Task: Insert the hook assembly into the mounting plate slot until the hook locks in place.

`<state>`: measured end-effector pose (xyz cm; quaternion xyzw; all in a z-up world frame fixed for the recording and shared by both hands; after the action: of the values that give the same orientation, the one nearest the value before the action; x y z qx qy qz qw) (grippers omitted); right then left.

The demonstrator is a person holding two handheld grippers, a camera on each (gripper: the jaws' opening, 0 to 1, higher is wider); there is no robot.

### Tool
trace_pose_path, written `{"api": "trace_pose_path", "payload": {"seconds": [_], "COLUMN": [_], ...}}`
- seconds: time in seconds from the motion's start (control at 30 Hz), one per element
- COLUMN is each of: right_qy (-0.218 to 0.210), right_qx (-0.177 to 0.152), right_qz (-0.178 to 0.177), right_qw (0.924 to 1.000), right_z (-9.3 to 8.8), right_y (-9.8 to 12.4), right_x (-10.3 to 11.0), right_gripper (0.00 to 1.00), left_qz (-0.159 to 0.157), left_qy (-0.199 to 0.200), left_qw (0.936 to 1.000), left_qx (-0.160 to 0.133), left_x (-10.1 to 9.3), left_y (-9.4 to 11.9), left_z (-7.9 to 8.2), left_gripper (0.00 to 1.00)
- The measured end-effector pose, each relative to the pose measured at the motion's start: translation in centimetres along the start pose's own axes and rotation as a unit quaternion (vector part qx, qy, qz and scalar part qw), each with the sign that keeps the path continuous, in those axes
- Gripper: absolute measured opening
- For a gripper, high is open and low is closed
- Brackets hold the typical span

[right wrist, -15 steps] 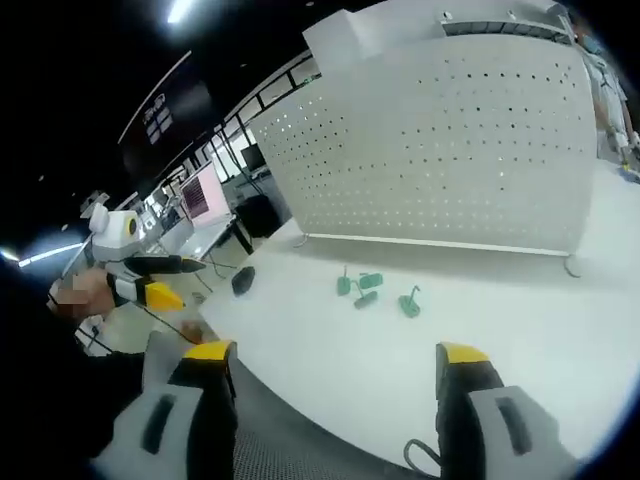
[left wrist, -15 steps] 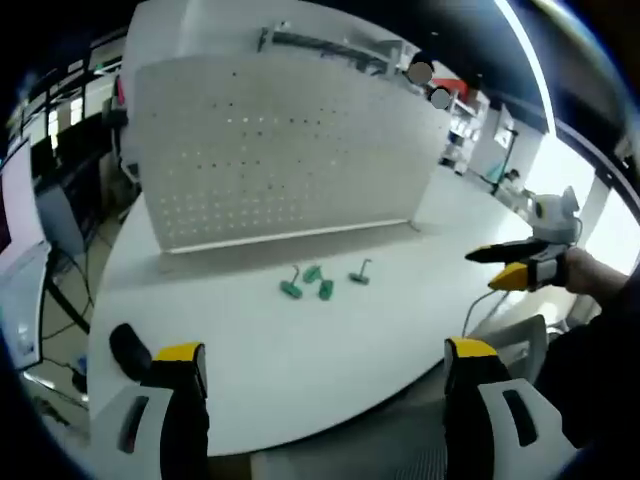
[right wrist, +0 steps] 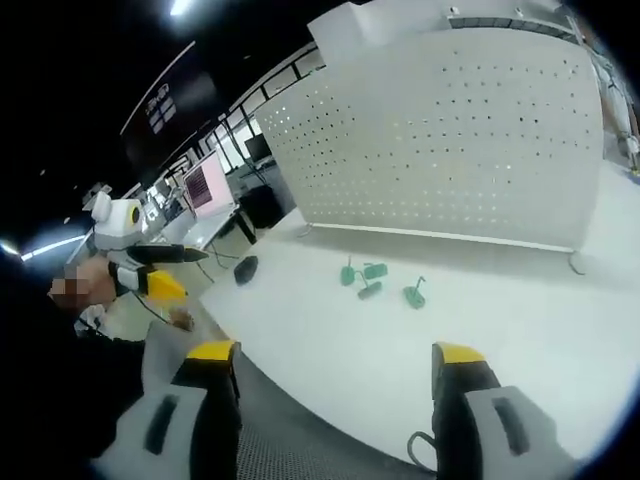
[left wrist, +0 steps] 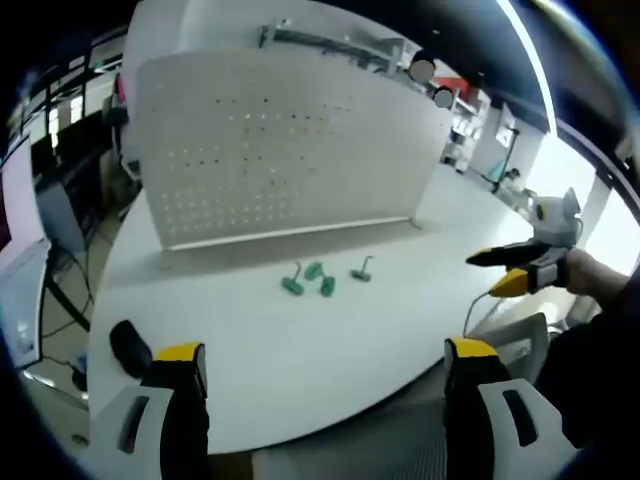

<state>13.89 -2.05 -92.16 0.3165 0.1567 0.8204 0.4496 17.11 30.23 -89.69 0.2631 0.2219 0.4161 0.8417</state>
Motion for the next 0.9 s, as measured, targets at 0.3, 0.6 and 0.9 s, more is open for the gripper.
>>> {"api": "trace_pose_path", "payload": {"seconds": [0.3,0.6,0.9], "right_qy": [-0.002,0.006,0.002], "right_qx": [0.002,-0.006,-0.004], "right_qz": [-0.004,-0.002,0.0], "right_qw": [1.0,1.0,1.0], "right_z": [-0.12,0.23,0.04], "right_y": [0.16,0.17,0.2], "right_x": [-0.13,-0.04,0.1], "right_gripper": [0.74,0.72,0.71], "left_qz": [-0.002,-0.001,0.0], "left_qy": [-0.002,0.001,0.0], "left_qw": [1.0,1.0,1.0], "left_qx": [0.002,-0.002,0.001], "left_x": [-0.14,-0.07,-0.08], "left_y": [-0.1,0.01,0.12], "left_z": [-0.03,0.0,-0.18], "left_gripper": [1.0,1.0,1.0]}}
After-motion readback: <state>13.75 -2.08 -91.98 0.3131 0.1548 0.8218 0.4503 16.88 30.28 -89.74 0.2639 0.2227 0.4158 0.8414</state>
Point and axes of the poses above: the point that each gripper's makers call its tool centre point, and the gripper's own axes: y roughly backward along the fingers, x roughly to its left, z roughly out of its top, the point moved 10 cm from there along y, roughly backward along the fingers, and after that the axes turned 3 degrees about -y, right-handed, at the moved point
